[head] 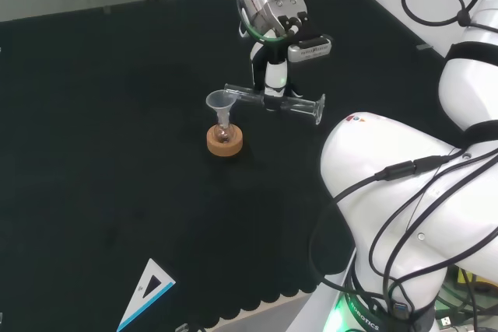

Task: Pour the water from the graduated cylinder into the round-bottom flask.

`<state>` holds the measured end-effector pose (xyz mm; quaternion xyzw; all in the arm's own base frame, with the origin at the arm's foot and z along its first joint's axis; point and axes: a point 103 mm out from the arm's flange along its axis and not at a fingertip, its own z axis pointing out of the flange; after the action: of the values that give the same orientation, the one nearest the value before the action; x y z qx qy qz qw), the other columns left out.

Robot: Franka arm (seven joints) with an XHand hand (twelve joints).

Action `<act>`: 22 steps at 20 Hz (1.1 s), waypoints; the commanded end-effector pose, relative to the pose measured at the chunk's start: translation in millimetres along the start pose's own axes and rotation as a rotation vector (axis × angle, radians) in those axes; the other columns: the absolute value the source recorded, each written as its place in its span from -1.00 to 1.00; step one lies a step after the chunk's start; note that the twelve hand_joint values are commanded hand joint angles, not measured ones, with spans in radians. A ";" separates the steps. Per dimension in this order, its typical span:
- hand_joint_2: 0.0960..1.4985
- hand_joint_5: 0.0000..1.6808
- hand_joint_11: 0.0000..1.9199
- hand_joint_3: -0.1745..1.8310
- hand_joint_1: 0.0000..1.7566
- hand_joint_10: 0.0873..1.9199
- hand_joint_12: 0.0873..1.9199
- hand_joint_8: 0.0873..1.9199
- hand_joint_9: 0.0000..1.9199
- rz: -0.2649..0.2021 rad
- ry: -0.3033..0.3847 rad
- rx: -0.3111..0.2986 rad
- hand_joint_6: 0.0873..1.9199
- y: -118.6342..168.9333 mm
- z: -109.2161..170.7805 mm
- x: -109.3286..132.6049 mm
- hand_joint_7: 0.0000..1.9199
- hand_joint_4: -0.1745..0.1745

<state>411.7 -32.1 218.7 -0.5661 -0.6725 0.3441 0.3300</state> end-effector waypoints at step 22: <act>0.46 0.18 0.35 -0.83 0.31 -1.00 -0.31 -0.84 0.61 0.102 -0.041 0.101 0.00 -6.0 -12.2 7.1 0.47 -0.81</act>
<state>417.5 -24.7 230.5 -0.5750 -0.6411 0.3937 0.3215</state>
